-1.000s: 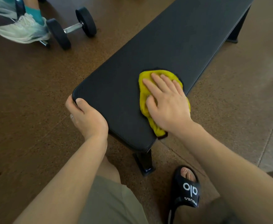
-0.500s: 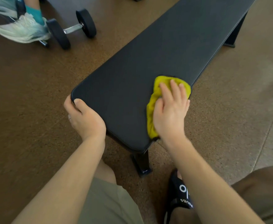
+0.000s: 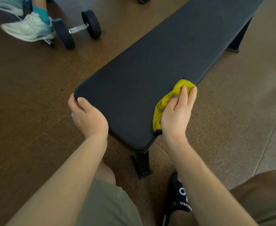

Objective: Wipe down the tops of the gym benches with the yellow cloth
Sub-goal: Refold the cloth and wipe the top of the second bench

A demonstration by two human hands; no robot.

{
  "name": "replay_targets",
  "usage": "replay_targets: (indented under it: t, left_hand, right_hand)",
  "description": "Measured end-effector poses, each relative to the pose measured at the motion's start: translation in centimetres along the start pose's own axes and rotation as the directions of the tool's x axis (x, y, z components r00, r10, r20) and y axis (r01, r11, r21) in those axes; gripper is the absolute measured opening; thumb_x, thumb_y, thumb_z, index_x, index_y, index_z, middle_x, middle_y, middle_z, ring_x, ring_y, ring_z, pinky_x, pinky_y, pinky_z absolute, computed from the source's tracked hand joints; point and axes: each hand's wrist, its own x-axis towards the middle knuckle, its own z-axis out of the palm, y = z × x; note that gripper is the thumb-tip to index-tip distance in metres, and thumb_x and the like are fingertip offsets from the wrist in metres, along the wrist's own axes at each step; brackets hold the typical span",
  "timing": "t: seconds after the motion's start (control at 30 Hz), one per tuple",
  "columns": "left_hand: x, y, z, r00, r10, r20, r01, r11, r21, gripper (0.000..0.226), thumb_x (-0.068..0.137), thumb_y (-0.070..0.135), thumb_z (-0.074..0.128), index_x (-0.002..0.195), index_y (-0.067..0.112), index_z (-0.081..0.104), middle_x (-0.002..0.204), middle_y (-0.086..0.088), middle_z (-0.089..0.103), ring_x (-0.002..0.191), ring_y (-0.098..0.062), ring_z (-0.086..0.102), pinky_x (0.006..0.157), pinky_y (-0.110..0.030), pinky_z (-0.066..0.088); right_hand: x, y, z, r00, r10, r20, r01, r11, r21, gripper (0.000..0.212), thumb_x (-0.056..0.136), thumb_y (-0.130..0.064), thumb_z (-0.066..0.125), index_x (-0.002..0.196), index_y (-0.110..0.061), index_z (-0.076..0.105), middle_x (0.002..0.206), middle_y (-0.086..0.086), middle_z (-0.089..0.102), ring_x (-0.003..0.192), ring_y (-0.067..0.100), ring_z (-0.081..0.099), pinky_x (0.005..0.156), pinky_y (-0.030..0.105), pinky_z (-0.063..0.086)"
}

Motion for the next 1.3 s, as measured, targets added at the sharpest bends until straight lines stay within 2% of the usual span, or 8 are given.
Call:
replay_targets:
  t: [0.17, 0.37, 0.63, 0.77, 0.9, 1.03, 1.13, 1.3]
  left_hand:
    - [-0.1, 0.1, 0.2, 1.000, -0.008, -0.020, 0.008, 1.000, -0.027, 0.044, 0.109, 0.044, 0.023, 0.150, 0.039, 0.037, 0.144, 0.000, 0.048, 0.109, -0.009, 0.054, 0.071, -0.016, 0.040]
    - [0.1, 0.0, 0.1, 1.000, -0.012, -0.003, 0.012, 1.000, -0.003, 0.043, 0.109, 0.044, 0.022, 0.150, 0.040, 0.035, 0.145, -0.002, 0.048, 0.112, -0.013, 0.053, 0.072, -0.020, 0.040]
    - [-0.2, 0.3, 0.0, 1.000, -0.026, 0.014, 0.027, 0.999, -0.029, 0.042, 0.110, 0.044, 0.023, 0.150, 0.040, 0.036, 0.143, -0.001, 0.046, 0.098, -0.005, 0.052, 0.069, -0.016, 0.038]
    - [-0.3, 0.6, 0.0, 0.999, -0.045, 0.022, 0.046, 0.998, -0.030, 0.043, 0.110, 0.045, 0.023, 0.151, 0.040, 0.034, 0.140, -0.003, 0.043, 0.104, -0.012, 0.052, 0.080, -0.028, 0.044]
    - [-0.5, 0.8, -0.1, 0.999, -0.029, 0.041, 0.030, 0.999, -0.028, 0.044, 0.109, 0.045, 0.023, 0.151, 0.039, 0.033, 0.144, -0.007, 0.041, 0.117, -0.021, 0.052, 0.093, -0.039, 0.048]
    - [0.1, 0.7, -0.4, 0.993, -0.069, 0.093, 0.070, 0.998, -0.002, 0.044, 0.110, 0.045, 0.023, 0.153, 0.039, 0.030, 0.147, -0.005, 0.041, 0.118, -0.018, 0.051, 0.084, -0.028, 0.046]
    - [0.1, 0.9, -0.7, 0.991, -0.063, 0.117, 0.067, 0.997, -0.028, 0.043, 0.110, 0.044, 0.025, 0.151, 0.038, 0.031, 0.141, -0.005, 0.043, 0.116, -0.020, 0.052, 0.083, -0.029, 0.046]
    - [1.2, 0.4, -2.0, 0.978, -0.053, 0.202, 0.077, 0.991, -0.113, 0.043, 0.106, 0.046, 0.033, 0.147, 0.037, 0.041, 0.139, -0.003, 0.053, 0.119, -0.020, 0.057, 0.103, -0.043, 0.050]
  right_hand:
    - [-3.8, -0.3, 0.6, 0.999, 0.031, -0.021, -0.031, 0.999, 0.032, 0.052, 0.111, -0.022, 0.030, 0.161, -0.018, 0.019, 0.171, 0.000, -0.005, 0.157, 0.017, 0.003, 0.116, 0.015, 0.011]
    - [-8.4, 1.5, 1.0, 0.975, -0.183, 0.127, 0.200, 0.970, -0.140, 0.051, 0.109, -0.018, 0.033, 0.159, -0.011, 0.025, 0.171, 0.008, -0.004, 0.157, 0.027, -0.011, 0.127, 0.042, 0.003]
    - [-0.5, 0.2, 1.4, 0.971, -0.225, 0.086, 0.240, 0.881, -0.407, 0.047, 0.107, -0.017, 0.032, 0.152, -0.006, 0.039, 0.165, 0.017, 0.024, 0.156, 0.037, 0.011, 0.121, 0.062, 0.015]
    - [-9.9, 0.9, 0.3, 0.834, -0.435, 0.339, 0.548, 0.715, -0.433, 0.052, 0.104, -0.025, 0.030, 0.151, -0.009, 0.044, 0.162, 0.014, 0.034, 0.153, 0.032, 0.025, 0.125, 0.055, 0.016]
    - [-6.4, -0.5, -0.8, 0.617, -0.485, 0.621, 0.766, 0.552, -0.330, 0.048, 0.107, -0.023, 0.039, 0.154, -0.013, 0.042, 0.162, 0.007, 0.035, 0.152, 0.024, 0.028, 0.122, 0.038, 0.012]
    - [3.4, -3.8, 3.6, 0.707, -0.425, 0.565, 0.684, 0.615, -0.393, 0.048, 0.108, -0.019, 0.034, 0.155, -0.009, 0.037, 0.165, 0.010, 0.029, 0.155, 0.026, 0.021, 0.126, 0.046, 0.016]
    - [1.9, -5.2, 6.3, 0.729, -0.423, 0.537, 0.667, 0.616, -0.419, 0.049, 0.108, -0.019, 0.033, 0.156, -0.007, 0.034, 0.165, 0.011, 0.028, 0.154, 0.028, 0.021, 0.125, 0.047, 0.017]
    - [-7.7, -3.5, 4.1, 0.432, -0.563, 0.705, 0.885, 0.416, -0.210, 0.051, 0.106, -0.022, 0.040, 0.156, -0.013, 0.037, 0.165, 0.006, 0.031, 0.154, 0.021, 0.023, 0.124, 0.038, 0.012]
